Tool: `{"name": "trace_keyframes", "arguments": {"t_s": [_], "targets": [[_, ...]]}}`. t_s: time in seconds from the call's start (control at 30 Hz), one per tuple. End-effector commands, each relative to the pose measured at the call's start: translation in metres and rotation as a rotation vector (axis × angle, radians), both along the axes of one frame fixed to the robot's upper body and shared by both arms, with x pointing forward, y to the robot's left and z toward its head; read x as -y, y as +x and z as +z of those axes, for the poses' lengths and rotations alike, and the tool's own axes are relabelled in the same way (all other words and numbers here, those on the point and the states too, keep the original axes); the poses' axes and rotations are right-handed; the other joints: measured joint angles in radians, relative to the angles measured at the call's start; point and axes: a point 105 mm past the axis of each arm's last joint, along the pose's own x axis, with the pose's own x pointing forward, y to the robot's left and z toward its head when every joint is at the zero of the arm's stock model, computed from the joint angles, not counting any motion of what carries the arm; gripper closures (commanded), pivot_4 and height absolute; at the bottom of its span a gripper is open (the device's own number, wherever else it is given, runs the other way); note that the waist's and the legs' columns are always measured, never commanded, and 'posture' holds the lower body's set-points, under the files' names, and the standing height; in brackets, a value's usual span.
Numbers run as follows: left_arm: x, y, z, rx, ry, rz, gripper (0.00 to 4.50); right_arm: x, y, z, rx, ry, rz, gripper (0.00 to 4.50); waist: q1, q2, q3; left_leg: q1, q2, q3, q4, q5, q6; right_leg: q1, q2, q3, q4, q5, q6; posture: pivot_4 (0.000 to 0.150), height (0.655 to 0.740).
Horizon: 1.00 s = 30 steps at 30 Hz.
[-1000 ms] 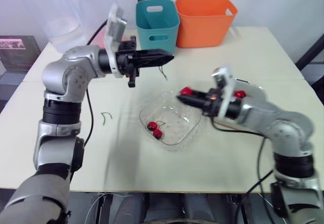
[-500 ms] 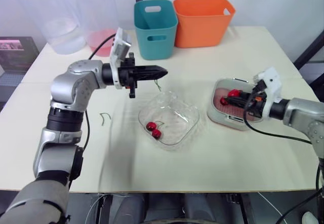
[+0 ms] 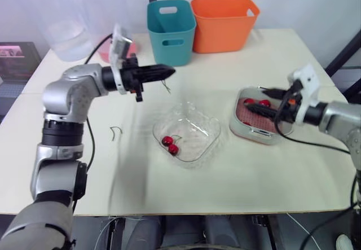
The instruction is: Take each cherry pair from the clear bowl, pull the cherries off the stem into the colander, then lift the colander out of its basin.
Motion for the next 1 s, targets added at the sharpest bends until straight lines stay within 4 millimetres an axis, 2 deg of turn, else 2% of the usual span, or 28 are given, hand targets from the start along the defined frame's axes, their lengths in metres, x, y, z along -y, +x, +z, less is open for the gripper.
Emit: {"name": "trace_keyframes", "arguments": {"t_s": [0.03,0.17,0.3,0.43,0.6,0.7,0.8,1.0], "targets": [[-0.035,-0.002,-0.010,-0.072,-0.009,0.132,4.50,-0.060,-0.028,0.016,0.051,0.022,0.252,0.08,-0.006,0.000,0.000,0.000,0.000,-0.001,0.000,0.000,0.000,0.000,0.000,0.000,0.000,0.000,0.000,0.150,0.7394],[-0.082,-0.019,-0.053,-0.209,0.032,0.308,4.50,-0.122,-0.052,0.002,0.058,-0.042,0.467,0.08,-0.005,0.000,0.000,-0.001,-0.001,-0.003,0.000,0.000,0.000,-0.001,-0.001,0.000,0.000,0.000,0.000,0.150,0.7394],[-0.109,-0.042,-0.074,-0.295,0.029,0.417,4.50,-0.146,-0.056,-0.015,0.052,-0.101,0.519,0.08,0.021,-0.001,0.000,-0.003,-0.003,-0.004,0.000,0.000,-0.001,-0.003,-0.004,0.001,0.000,0.000,0.000,0.150,0.7394],[-0.126,-0.064,-0.097,-0.338,0.094,0.510,4.50,-0.149,-0.053,-0.033,0.034,-0.163,0.535,0.08,0.042,-0.001,-0.001,-0.002,-0.005,-0.003,0.000,0.000,-0.001,-0.002,-0.007,0.001,-0.001,0.000,0.000,0.150,0.7394],[-0.137,-0.079,-0.116,-0.387,0.116,0.576,4.50,-0.146,-0.045,-0.035,0.032,-0.174,0.535,0.08,0.049,-0.001,-0.001,-0.002,-0.005,-0.002,-0.001,-0.001,0.001,-0.002,-0.007,0.001,-0.002,0.000,0.000,0.150,0.7394],[-0.142,-0.080,-0.118,-0.381,0.116,0.603,3.62,-0.141,-0.042,-0.036,0.028,-0.187,0.529,0.00,0.048,-0.001,-0.001,-0.002,-0.005,-0.002,-0.001,-0.001,0.002,-0.002,-0.007,0.001,-0.002,0.000,0.000,0.150,0.7394],[-0.144,-0.077,-0.110,-0.352,0.106,0.608,2.19,-0.136,-0.039,-0.036,0.024,-0.195,0.525,0.00,0.048,-0.001,-0.001,-0.002,-0.005,-0.002,-0.001,-0.001,0.002,-0.002,-0.007,0.001,-0.002,0.000,0.000,0.150,0.7394],[-0.158,-0.070,-0.086,-0.279,0.077,0.643,2.19,-0.126,-0.033,-0.036,0.026,-0.212,0.493,0.00,0.042,-0.001,-0.001,-0.002,-0.005,-0.002,-0.001,-0.001,0.002,-0.003,-0.007,0.001,-0.002,0.000,0.000,0.150,0.7394]]}}
